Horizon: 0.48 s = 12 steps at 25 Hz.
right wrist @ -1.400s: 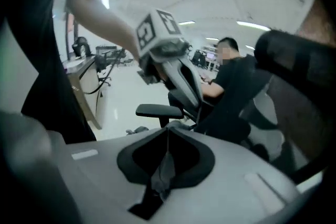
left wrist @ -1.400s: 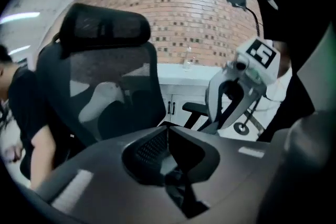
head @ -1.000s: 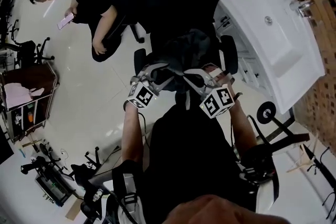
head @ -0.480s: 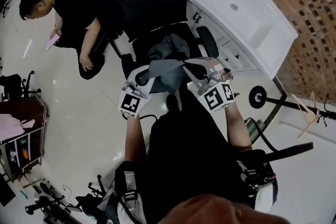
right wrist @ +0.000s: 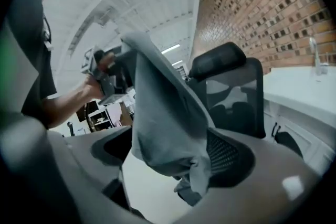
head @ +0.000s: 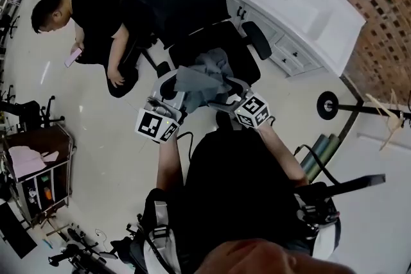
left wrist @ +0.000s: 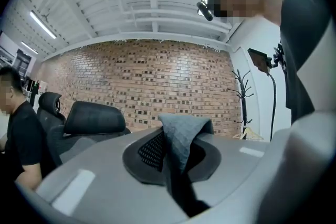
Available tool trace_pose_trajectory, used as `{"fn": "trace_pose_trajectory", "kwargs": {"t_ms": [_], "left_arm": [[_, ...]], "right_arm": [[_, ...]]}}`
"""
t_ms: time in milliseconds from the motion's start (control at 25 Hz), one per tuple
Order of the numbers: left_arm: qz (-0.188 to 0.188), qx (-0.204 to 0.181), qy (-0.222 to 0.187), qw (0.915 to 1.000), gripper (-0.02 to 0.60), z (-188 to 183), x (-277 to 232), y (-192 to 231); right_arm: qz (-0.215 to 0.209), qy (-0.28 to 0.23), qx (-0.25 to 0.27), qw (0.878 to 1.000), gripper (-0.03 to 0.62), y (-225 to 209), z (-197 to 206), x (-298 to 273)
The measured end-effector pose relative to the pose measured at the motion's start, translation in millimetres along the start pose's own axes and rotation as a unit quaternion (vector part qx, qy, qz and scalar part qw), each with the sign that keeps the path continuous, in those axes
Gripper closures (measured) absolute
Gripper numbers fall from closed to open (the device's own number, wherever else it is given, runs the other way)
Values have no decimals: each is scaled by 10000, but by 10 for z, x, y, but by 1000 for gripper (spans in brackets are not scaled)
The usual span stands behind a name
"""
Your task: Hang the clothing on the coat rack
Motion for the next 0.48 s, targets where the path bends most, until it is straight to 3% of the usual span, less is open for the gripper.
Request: {"fn": "trace_pose_trajectory", "kwargs": {"t_ms": [160,200,240,280,400,480], "left_arm": [[175,-116,-54,9998,563,-71,-78,-191],[188,-184,-63,9996,563,-93,-97,-227],[175,-252,-73,9995,563,-117,-114,-256],[140,-323,-81,9993,563,-145,-126,-275],[-39,-674,69,9977,563,-219,-123,-255],[-17,-959,354,9948,563,-219,-132,-237]], "right_arm": [[260,181,23,9995,169,-10,47,-96],[309,146,30,9994,253,-31,16,-59],[413,67,11,9991,443,-79,-22,28],[589,-54,-9,9982,581,-151,-77,166],[1609,-562,291,9849,583,-353,-402,810],[2393,-985,729,9632,583,-360,-739,1307]]}}
Point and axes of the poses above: the fingertips, and each gripper's own axes: x backward along the fingers, y to its left, z out of its underside, the point moved 5 cm from there along x, backward along the fingers, and after that the axes turned 3 degrees about y, right-handed, at the moved point
